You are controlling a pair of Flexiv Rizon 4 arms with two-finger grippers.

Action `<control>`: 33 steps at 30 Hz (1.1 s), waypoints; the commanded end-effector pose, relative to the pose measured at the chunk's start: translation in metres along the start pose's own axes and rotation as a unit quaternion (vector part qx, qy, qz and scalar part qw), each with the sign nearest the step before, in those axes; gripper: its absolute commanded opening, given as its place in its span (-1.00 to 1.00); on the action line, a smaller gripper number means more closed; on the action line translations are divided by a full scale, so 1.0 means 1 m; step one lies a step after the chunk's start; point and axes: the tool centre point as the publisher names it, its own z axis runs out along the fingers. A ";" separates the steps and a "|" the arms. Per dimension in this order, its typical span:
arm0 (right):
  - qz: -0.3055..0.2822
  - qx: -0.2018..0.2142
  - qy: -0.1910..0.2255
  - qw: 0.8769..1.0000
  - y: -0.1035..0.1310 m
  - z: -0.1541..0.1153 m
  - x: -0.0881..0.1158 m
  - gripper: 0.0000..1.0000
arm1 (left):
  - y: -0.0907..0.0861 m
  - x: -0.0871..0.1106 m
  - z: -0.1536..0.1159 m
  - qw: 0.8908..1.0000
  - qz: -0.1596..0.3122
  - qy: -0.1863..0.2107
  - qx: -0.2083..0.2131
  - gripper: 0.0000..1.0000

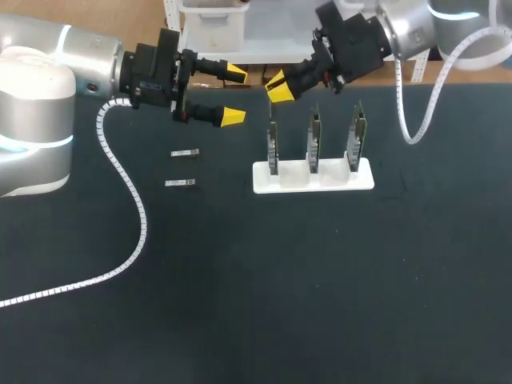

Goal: Pick up the optical module with the left hand, and insert it into the network port with the right hand.

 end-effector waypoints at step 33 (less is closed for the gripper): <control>0.012 0.019 0.002 1.000 0.000 0.001 0.004 -1.00 | 0.000 0.000 0.000 1.000 0.000 0.000 -0.001 1.00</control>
